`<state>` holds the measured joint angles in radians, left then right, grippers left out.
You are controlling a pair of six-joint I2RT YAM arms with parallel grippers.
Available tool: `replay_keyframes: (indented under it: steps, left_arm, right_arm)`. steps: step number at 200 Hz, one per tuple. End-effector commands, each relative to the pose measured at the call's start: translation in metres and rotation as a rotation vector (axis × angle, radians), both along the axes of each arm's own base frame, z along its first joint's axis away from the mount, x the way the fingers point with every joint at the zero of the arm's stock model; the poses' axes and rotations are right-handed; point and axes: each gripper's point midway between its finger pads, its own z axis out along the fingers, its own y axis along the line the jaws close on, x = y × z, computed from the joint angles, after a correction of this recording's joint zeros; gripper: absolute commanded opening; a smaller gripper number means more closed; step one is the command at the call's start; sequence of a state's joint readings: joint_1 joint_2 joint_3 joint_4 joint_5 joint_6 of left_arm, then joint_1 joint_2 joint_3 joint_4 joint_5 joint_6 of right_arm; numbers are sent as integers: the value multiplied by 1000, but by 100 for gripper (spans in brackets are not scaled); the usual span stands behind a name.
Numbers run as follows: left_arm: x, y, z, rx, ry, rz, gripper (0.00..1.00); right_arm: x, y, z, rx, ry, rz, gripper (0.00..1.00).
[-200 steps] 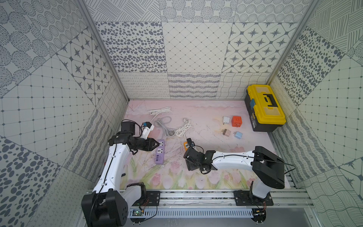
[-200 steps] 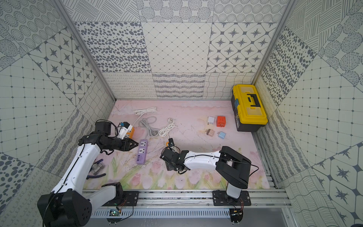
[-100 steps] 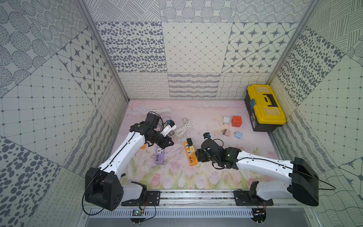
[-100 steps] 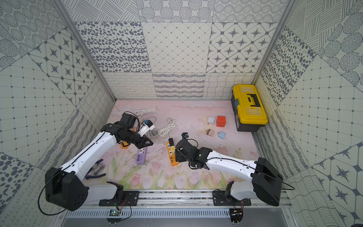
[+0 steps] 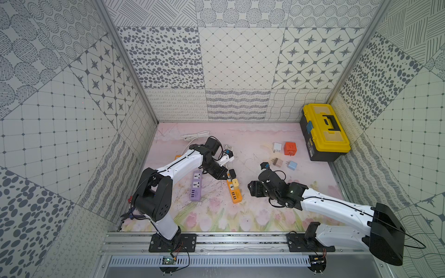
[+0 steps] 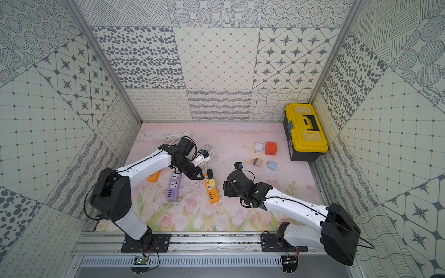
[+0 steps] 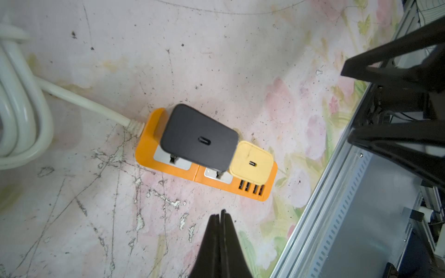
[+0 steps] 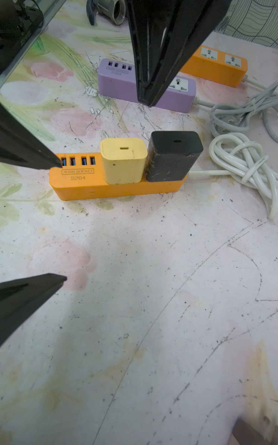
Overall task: Pull the plug off the socket
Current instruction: Move the socket to the center of the board, then remove the plug from the socket.
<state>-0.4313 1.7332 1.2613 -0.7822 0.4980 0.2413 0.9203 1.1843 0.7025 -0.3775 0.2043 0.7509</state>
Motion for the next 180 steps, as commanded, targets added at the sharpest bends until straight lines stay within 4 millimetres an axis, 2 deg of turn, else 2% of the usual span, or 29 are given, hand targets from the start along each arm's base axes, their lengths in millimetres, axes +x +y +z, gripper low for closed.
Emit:
replay_keyframes:
  steps: [1, 45, 105, 180]
  left_arm:
    - [4, -13, -18, -24, 97, 17, 0]
    - [14, -17, -39, -8, 130, 44, 0]
    - [21, -13, -53, 32, 158, 77, 0]
    - [23, -7, -60, 51, 180, 105, 0]
  right_arm:
    - [5, 5, 6, 29, -37, 9, 73]
    - [7, 10, 7, 21, -39, 34, 73]
    - [11, 21, 13, 16, -51, 69, 73]
    - [5, 59, 16, -93, -87, 235, 68]
